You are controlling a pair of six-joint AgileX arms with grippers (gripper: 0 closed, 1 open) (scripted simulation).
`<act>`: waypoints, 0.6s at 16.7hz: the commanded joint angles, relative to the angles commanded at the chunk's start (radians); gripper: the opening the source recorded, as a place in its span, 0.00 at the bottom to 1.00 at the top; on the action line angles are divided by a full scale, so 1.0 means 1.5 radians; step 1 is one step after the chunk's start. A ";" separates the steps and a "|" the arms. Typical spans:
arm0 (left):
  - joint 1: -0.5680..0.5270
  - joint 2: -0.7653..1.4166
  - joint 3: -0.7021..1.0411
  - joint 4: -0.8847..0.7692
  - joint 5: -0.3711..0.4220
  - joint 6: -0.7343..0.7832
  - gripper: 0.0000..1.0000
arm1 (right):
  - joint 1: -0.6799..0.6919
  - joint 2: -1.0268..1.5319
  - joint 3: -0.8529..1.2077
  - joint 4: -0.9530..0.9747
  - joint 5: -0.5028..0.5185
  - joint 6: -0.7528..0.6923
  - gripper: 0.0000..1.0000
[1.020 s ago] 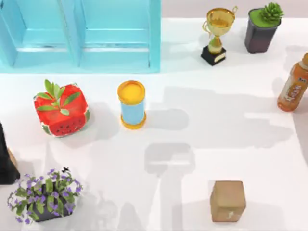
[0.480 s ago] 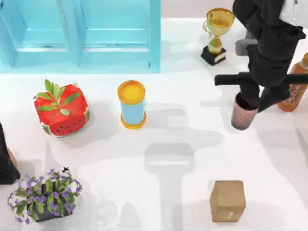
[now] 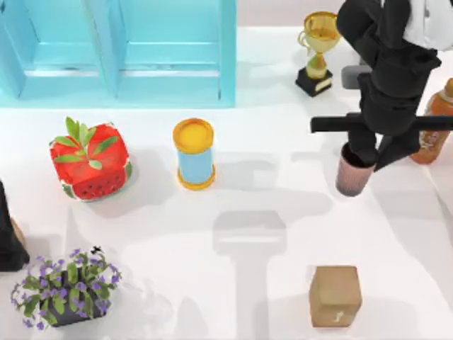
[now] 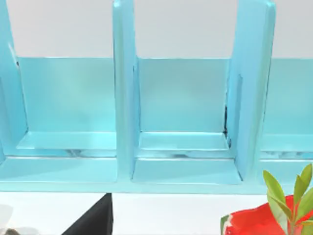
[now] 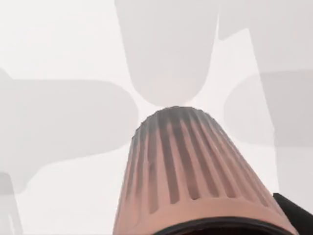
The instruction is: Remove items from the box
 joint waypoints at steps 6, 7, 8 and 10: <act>0.000 0.000 0.000 0.000 0.000 0.000 1.00 | 0.005 0.019 -0.055 0.077 0.002 0.004 0.00; 0.000 0.000 0.000 0.000 0.000 0.000 1.00 | 0.006 0.022 -0.059 0.082 0.002 0.004 0.00; 0.000 0.000 0.000 0.000 0.000 0.000 1.00 | 0.006 0.022 -0.059 0.082 0.002 0.004 0.00; 0.000 0.000 0.000 0.000 0.000 0.000 1.00 | 0.006 0.022 -0.059 0.082 0.002 0.004 0.00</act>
